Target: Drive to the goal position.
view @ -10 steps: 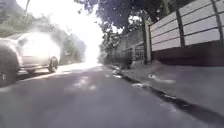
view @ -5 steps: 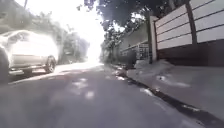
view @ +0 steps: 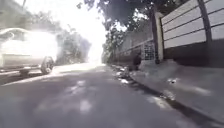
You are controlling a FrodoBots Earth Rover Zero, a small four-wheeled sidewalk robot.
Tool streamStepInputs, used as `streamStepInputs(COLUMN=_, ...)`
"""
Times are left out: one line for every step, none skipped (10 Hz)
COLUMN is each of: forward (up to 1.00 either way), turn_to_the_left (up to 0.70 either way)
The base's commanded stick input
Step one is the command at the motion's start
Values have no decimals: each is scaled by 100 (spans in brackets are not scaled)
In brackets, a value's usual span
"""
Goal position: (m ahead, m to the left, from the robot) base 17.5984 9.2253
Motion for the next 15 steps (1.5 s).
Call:
streamStepInputs(forward=100, turn_to_the_left=38)
streamStepInputs(forward=100, turn_to_the_left=30)
streamStepInputs(forward=100, turn_to_the_left=9)
streamStepInputs(forward=100, turn_to_the_left=0)
streamStepInputs(forward=100, turn_to_the_left=-2)
streamStepInputs(forward=100, turn_to_the_left=0)
streamStepInputs(forward=100, turn_to_the_left=0)
streamStepInputs(forward=100, turn_to_the_left=0)
streamStepInputs(forward=100, turn_to_the_left=0)
streamStepInputs(forward=100, turn_to_the_left=0)
streamStepInputs(forward=100, turn_to_the_left=0)
streamStepInputs(forward=100, turn_to_the_left=0)
streamStepInputs(forward=100, turn_to_the_left=0)
streamStepInputs(forward=100, turn_to_the_left=0)
streamStepInputs(forward=100, turn_to_the_left=0)
